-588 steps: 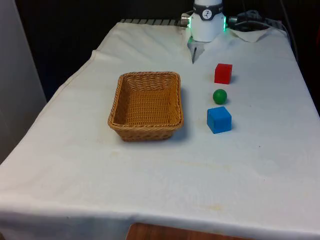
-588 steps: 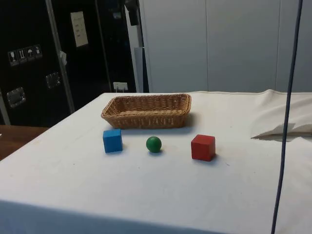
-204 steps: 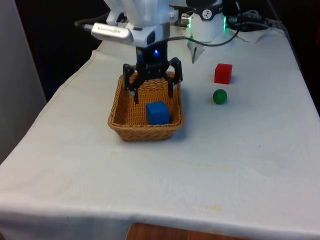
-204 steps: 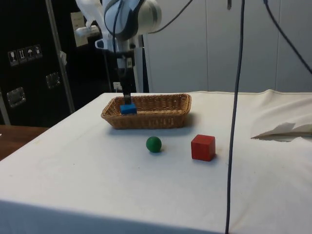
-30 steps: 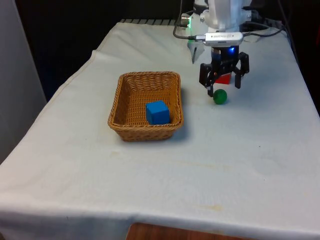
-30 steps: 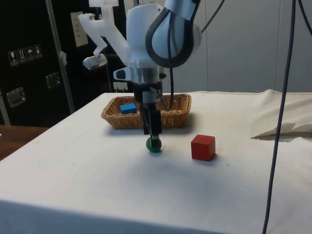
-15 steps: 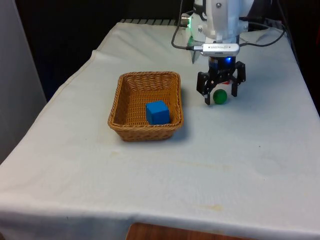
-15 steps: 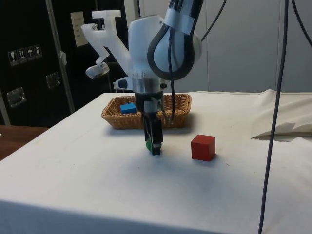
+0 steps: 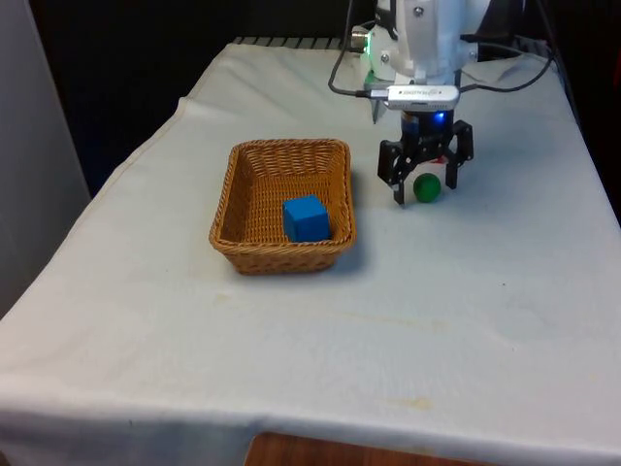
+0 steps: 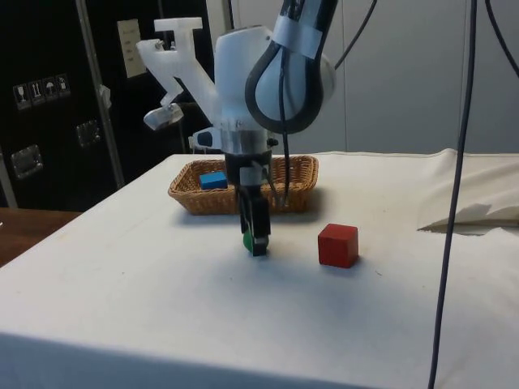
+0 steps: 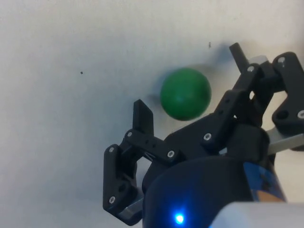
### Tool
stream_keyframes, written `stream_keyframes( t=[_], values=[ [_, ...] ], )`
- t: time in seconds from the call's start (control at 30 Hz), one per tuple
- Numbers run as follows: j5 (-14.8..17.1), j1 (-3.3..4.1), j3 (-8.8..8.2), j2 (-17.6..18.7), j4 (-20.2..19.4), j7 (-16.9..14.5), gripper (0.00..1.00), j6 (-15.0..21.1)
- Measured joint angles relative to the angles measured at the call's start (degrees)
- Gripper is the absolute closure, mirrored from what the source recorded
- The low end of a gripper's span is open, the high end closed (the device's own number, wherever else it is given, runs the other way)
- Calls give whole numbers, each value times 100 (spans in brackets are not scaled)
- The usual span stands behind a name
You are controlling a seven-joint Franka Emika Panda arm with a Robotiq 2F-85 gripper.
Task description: Place all non-red objects into the basket.
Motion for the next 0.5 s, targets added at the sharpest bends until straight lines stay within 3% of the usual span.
stream_keyframes(
  t=[0.07, 0.13, 0.27, 0.3, 0.33, 0.4, 0.5],
  values=[
    [17, -17, 0, -34, 0, -23, 0, -17],
    [46, -23, 0, -63, 0, -52, 11, -46],
    [86, -29, 0, -86, -6, -86, 53, -63],
    [109, -29, 0, -92, -6, -109, 53, -69],
    [126, -34, 0, -103, -11, -126, 81, -86],
    [138, -34, 0, -115, -11, -138, 100, -97],
    [155, -40, 0, -126, -11, -149, 100, -126]
  ],
)
